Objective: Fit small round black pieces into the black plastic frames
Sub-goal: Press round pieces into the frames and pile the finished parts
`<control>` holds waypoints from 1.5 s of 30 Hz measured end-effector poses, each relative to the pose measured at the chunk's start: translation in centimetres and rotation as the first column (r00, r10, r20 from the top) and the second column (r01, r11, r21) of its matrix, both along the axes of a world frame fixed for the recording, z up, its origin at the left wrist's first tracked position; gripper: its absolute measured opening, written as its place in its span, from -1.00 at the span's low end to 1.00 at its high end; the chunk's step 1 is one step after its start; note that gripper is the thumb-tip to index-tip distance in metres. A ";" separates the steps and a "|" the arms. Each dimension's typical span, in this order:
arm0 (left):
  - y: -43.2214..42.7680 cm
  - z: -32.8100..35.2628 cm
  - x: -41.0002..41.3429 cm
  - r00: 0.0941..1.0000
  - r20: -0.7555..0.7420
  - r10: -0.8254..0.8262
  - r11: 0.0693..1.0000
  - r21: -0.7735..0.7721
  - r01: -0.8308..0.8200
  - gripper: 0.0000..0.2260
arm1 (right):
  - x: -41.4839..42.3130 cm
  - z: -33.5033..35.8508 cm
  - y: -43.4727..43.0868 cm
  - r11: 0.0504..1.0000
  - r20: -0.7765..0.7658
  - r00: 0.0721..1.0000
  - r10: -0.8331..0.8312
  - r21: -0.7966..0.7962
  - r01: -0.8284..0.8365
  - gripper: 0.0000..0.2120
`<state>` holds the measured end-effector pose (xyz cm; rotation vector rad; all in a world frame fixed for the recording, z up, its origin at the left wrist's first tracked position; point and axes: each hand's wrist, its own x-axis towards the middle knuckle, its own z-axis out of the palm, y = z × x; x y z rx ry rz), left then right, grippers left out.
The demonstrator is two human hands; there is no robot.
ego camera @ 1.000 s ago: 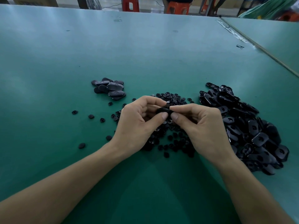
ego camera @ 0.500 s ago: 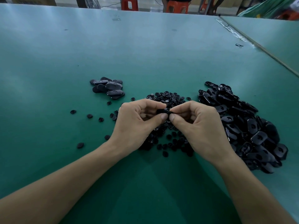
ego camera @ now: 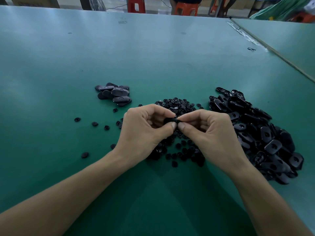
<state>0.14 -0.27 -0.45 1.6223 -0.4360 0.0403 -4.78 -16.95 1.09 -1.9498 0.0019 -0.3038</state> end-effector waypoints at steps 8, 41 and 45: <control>1.6 1.3 3.0 0.985 0.039 0.167 0.986 0.020 -0.168 -0.79 | 0.3 -0.5 -3.3 0.587 0.008 0.867 -0.499 -0.733 0.345 -0.57; 0.4 1.3 1.4 0.993 -0.119 -0.015 0.993 0.117 0.029 -0.95 | 0.0 -0.3 0.6 0.986 0.119 0.993 -0.018 0.165 -0.002 -0.85; 0.0 0.4 0.9 0.988 -0.152 -0.017 1.000 0.014 0.020 -0.94 | -0.1 -0.1 0.8 0.959 0.100 0.993 0.063 0.269 -0.088 -0.77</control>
